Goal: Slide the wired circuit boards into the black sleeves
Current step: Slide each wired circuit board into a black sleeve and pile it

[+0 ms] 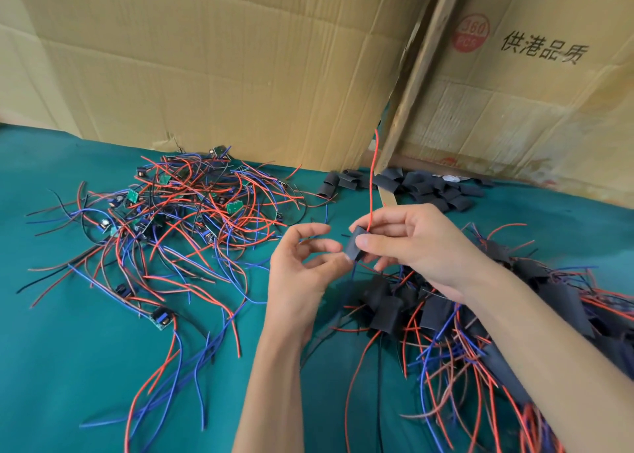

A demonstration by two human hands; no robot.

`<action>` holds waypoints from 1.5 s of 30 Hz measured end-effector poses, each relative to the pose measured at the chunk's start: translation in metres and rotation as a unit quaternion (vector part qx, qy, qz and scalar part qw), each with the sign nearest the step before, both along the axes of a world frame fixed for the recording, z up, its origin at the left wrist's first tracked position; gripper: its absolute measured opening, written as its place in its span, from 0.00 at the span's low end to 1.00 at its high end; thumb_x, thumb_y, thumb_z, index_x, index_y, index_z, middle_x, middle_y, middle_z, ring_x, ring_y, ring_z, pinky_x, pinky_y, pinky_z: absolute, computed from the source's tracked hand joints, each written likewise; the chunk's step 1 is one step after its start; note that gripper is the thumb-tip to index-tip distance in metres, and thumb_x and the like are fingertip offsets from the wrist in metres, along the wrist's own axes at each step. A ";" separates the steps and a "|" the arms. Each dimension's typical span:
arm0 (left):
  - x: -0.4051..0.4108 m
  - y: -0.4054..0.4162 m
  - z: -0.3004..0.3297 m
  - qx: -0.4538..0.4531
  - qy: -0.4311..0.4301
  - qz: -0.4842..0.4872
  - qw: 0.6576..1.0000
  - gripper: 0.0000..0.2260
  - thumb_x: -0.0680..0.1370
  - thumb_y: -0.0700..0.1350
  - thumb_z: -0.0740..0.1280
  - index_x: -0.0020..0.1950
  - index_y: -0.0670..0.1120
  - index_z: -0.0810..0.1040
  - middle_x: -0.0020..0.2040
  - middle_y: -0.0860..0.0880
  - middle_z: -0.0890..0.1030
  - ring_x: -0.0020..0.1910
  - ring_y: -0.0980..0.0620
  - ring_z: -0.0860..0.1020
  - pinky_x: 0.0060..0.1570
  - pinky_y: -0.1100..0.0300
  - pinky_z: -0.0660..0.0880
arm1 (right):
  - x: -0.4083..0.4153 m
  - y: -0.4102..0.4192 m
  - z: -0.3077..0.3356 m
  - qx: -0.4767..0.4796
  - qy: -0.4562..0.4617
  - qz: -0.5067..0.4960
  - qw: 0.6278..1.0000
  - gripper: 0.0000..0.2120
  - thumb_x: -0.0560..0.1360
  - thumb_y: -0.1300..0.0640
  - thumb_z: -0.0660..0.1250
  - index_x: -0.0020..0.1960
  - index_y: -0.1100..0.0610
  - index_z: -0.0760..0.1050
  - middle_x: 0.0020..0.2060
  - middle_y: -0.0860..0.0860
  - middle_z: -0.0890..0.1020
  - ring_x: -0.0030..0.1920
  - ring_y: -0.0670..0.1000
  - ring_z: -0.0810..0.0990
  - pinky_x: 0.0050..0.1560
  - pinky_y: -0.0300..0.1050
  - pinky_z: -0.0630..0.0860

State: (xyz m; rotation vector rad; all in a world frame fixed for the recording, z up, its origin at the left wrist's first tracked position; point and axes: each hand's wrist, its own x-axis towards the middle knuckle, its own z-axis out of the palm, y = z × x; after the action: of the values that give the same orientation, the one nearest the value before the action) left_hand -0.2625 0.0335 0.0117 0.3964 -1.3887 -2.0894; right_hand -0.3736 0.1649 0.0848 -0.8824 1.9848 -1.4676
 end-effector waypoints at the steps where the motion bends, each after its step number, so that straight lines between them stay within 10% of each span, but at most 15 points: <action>1: -0.001 0.002 0.000 0.008 0.003 0.008 1.000 0.20 0.66 0.33 0.76 0.54 0.44 0.77 0.40 0.50 0.81 0.35 0.53 0.79 0.38 0.63 0.77 | 0.003 -0.003 -0.001 0.000 -0.011 0.000 1.000 0.08 0.76 0.64 0.74 0.54 0.60 0.84 0.41 0.56 0.87 0.38 0.50 0.84 0.38 0.40 0.80; 13: 0.003 0.001 0.005 -0.039 0.009 -0.011 0.999 0.07 0.71 0.41 0.75 0.47 0.45 0.81 0.38 0.51 0.81 0.38 0.54 0.78 0.38 0.63 0.76 | -0.004 0.037 0.046 -0.054 -0.019 -0.147 0.987 0.08 0.74 0.64 0.68 0.45 0.61 0.86 0.34 0.57 0.85 0.32 0.52 0.73 0.22 0.36 0.61; 18: -0.001 -0.006 -0.004 -0.029 -0.087 0.168 0.981 0.09 0.76 0.32 0.67 0.42 0.44 0.79 0.34 0.51 0.80 0.33 0.55 0.78 0.39 0.54 0.78 | -0.038 0.139 0.092 0.316 0.152 -0.158 0.923 0.20 0.60 0.37 0.79 0.45 0.48 0.87 0.38 0.54 0.88 0.24 0.45 0.78 0.19 0.31 0.67; 21: -0.005 -0.003 -0.005 -0.065 -0.126 0.181 0.973 0.10 0.75 0.32 0.66 0.42 0.46 0.79 0.33 0.54 0.79 0.33 0.49 0.80 0.46 0.47 0.79 | -0.070 0.172 0.101 0.338 0.272 -0.220 0.874 0.26 0.52 0.30 0.78 0.43 0.44 0.85 0.38 0.51 0.87 0.33 0.54 0.82 0.31 0.36 0.77; 24: -0.005 0.000 -0.004 -0.100 -0.161 0.200 0.961 0.09 0.74 0.34 0.65 0.43 0.47 0.79 0.37 0.52 0.81 0.41 0.44 0.83 0.51 0.44 0.79 | -0.036 0.088 0.106 0.298 0.344 -0.133 0.880 0.09 0.64 0.33 0.72 0.44 0.31 0.82 0.32 0.38 0.84 0.31 0.48 0.82 0.29 0.43 0.76; 27: -0.003 0.000 -0.005 -0.116 -0.174 0.227 0.951 0.08 0.72 0.34 0.65 0.44 0.47 0.78 0.40 0.50 0.82 0.43 0.46 0.83 0.52 0.45 0.79 | 0.000 -0.026 0.079 0.284 0.353 0.046 0.890 0.06 0.69 0.44 0.68 0.43 0.38 0.83 0.34 0.36 0.84 0.35 0.39 0.81 0.33 0.36 0.72; 30: -0.002 -0.001 -0.002 -0.123 -0.173 0.230 0.950 0.07 0.71 0.36 0.64 0.44 0.47 0.77 0.40 0.50 0.81 0.43 0.44 0.82 0.51 0.44 0.78 | 0.001 -0.115 0.030 0.312 0.337 0.139 0.877 0.17 0.76 0.61 0.64 0.52 0.41 0.83 0.46 0.43 0.85 0.41 0.47 0.81 0.43 0.38 0.79; 34: -0.001 -0.003 -0.003 -0.113 -0.167 0.218 0.955 0.06 0.70 0.38 0.63 0.43 0.48 0.77 0.40 0.52 0.81 0.42 0.46 0.82 0.51 0.44 0.79 | -0.008 -0.169 -0.017 0.331 0.323 0.087 0.882 0.18 0.80 0.61 0.62 0.63 0.46 0.81 0.62 0.52 0.82 0.64 0.56 0.78 0.63 0.44 0.74; 38: -0.003 -0.006 -0.006 -0.112 -0.168 0.218 0.955 0.08 0.72 0.34 0.64 0.43 0.47 0.77 0.39 0.53 0.82 0.41 0.47 0.83 0.50 0.46 0.79 | -0.017 -0.165 -0.035 0.287 0.356 0.000 0.889 0.12 0.74 0.62 0.65 0.34 0.52 0.80 0.34 0.51 0.80 0.47 0.61 0.78 0.53 0.43 0.76; 45: -0.006 -0.006 -0.007 -0.068 -0.111 0.192 0.973 0.08 0.77 0.34 0.66 0.44 0.45 0.80 0.41 0.48 0.83 0.42 0.48 0.83 0.49 0.46 0.82 | -0.020 -0.109 0.017 0.191 0.356 -0.070 0.912 0.10 0.72 0.61 0.72 0.46 0.47 0.86 0.42 0.48 0.86 0.50 0.52 0.83 0.57 0.46 0.78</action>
State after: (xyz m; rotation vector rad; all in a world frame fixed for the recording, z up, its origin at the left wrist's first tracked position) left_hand -0.2684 0.0278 0.0044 0.7943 -1.4376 -1.6629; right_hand -0.3938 0.0554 0.1014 -1.2251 2.7832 -0.8045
